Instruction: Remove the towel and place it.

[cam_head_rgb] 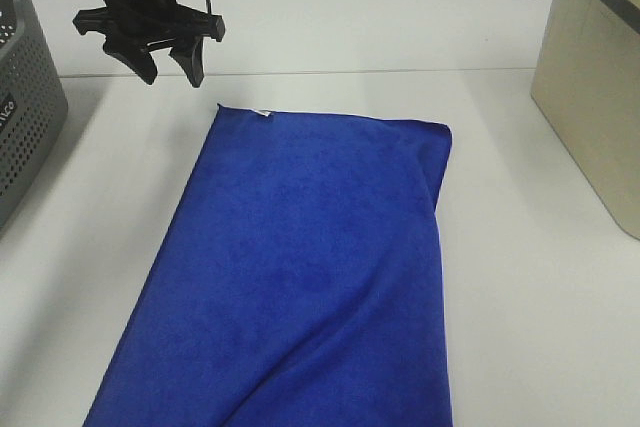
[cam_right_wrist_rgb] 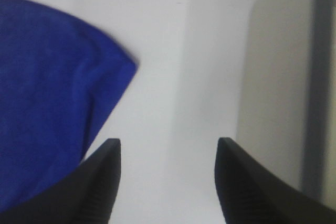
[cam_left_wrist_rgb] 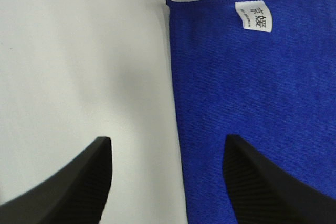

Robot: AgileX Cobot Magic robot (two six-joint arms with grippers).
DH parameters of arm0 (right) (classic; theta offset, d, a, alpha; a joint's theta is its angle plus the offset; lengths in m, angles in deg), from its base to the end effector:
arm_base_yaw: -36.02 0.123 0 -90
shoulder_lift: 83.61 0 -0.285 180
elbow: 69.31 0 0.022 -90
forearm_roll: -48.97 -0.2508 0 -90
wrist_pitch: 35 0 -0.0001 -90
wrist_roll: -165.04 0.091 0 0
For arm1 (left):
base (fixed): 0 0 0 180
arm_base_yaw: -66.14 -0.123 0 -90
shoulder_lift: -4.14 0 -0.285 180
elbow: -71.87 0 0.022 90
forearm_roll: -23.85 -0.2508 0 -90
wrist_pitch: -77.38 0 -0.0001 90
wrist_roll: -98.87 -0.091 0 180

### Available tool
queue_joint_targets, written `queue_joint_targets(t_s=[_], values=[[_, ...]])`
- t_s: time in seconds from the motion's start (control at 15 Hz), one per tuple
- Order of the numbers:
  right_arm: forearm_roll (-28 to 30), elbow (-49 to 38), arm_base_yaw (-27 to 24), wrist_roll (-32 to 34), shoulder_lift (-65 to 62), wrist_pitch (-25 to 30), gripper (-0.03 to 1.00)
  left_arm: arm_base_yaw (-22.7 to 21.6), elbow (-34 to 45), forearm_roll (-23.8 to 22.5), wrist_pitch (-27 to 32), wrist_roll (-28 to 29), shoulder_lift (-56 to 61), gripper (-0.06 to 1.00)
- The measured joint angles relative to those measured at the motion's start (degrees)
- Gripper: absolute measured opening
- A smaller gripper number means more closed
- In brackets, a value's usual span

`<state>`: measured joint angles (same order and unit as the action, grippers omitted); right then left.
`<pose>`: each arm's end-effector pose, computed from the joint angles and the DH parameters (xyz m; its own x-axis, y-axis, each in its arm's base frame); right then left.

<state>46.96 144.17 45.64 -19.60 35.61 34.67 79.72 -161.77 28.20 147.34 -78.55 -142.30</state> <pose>0.4189 0.0740 0.3296 -0.8819 -0.2192 -0.4174 -0.2417 0.9703 0.0012 0.5000 -0.1275 0.2036 -0.9439 0.1551 -0.2917 0.1882 0.9781 -0.0890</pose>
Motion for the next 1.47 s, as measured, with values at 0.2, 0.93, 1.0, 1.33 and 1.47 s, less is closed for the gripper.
queue_joint_targets(t_s=[0.2,0.93,1.0,1.33,1.47], values=[[0.5,0.0,2.9,-1.9,6.0,-0.1,0.52,0.0,0.0,1.5,0.0,0.0,0.0,0.58],[-1.8,3.3,-4.9,-0.5,10.8,0.0,0.51,0.0,0.0,2.9,0.0,-0.3,0.0,0.58],[-1.4,4.2,-4.2,-0.3,10.8,0.0,0.51,0.0,0.0,2.9,0.0,-0.4,0.0,0.58],[-1.6,8.0,2.9,0.9,13.2,-0.1,0.51,0.0,0.0,2.5,0.0,-1.0,0.0,0.58],[-3.9,8.0,3.2,1.0,17.0,-0.1,0.51,0.0,0.0,1.3,0.0,-2.1,0.0,0.58]])
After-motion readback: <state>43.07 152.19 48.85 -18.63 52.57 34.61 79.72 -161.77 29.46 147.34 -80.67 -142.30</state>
